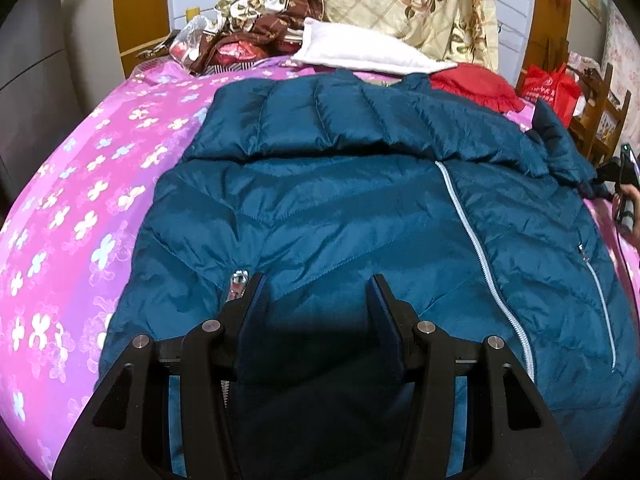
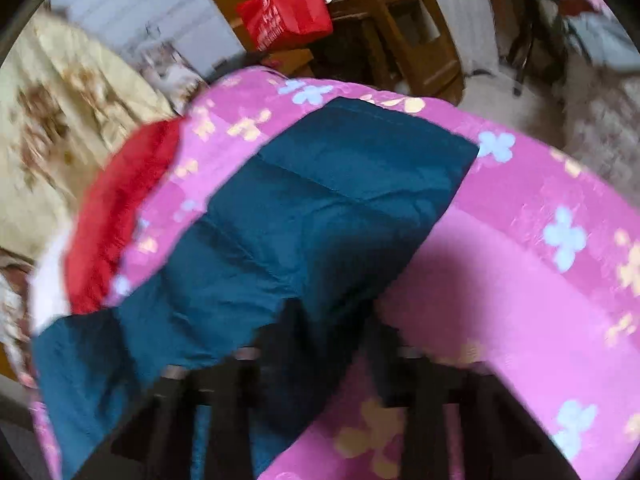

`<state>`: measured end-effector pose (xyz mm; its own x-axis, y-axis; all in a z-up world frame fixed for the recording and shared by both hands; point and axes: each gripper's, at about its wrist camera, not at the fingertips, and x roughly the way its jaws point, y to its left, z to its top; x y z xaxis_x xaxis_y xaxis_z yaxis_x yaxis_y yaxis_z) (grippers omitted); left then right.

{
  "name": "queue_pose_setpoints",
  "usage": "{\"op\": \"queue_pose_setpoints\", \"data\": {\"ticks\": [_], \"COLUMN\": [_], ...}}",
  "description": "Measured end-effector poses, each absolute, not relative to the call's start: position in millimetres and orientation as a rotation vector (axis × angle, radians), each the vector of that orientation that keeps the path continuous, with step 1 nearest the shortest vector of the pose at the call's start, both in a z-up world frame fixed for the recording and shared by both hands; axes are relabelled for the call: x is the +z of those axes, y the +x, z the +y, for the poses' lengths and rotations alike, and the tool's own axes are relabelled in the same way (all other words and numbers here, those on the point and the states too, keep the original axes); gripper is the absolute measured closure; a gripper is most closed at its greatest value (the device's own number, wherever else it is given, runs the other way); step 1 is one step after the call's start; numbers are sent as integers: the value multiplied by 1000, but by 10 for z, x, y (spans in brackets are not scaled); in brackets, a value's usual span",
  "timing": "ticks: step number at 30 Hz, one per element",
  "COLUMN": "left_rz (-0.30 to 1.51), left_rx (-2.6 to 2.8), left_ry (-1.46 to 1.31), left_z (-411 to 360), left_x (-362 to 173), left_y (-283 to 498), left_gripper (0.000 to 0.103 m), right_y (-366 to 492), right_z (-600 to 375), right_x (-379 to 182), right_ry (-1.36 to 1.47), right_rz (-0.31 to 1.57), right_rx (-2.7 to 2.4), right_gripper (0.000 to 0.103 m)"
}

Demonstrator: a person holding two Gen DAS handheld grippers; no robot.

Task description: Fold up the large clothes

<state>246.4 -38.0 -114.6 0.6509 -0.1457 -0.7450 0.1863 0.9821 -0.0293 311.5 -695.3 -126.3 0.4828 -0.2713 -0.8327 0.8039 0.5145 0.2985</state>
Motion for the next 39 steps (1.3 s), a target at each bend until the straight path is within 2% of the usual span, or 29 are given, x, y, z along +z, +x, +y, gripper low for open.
{"op": "queue_pose_setpoints", "data": {"ticks": [4, 10, 16, 19, 24, 29, 32, 36, 39], "left_rz": [836, 815, 794, 773, 749, 738, 730, 724, 729], "left_rx": [-184, -163, -153, -142, -80, -22, 5, 15, 11], "left_ry": [52, 24, -69, -114, -164, -221, -255, -302, -326], "left_z": [-368, -275, -26, 131, 426, 729, 881, 1051, 1114], "left_x": [-1141, -1038, -840, -756, -725, -709, -695, -682, -702], "left_y": [2458, 2421, 2372, 2353, 2361, 2397, 2409, 2397, 2400], "left_gripper": [52, 52, 52, 52, 52, 52, 52, 52, 52], "right_y": [3135, 3070, 3278, 3410, 3686, 3947, 4013, 3828, 3650], "right_z": [-6908, -6523, -5379, -4726, -3398, -2213, -1874, -1701, -1720], "right_x": [-981, -95, 818, 989, 750, -49, -578, -846, -774], "right_ry": [676, 471, 234, 187, 86, -44, -74, -96, -98], "right_rz": [821, 738, 659, 652, 720, 903, 1041, 1077, 1056], "right_rx": [-771, -784, -608, -460, -193, 38, 85, 111, 126], "right_gripper": [98, 99, 99, 99, 99, 99, 99, 98, 87]}}
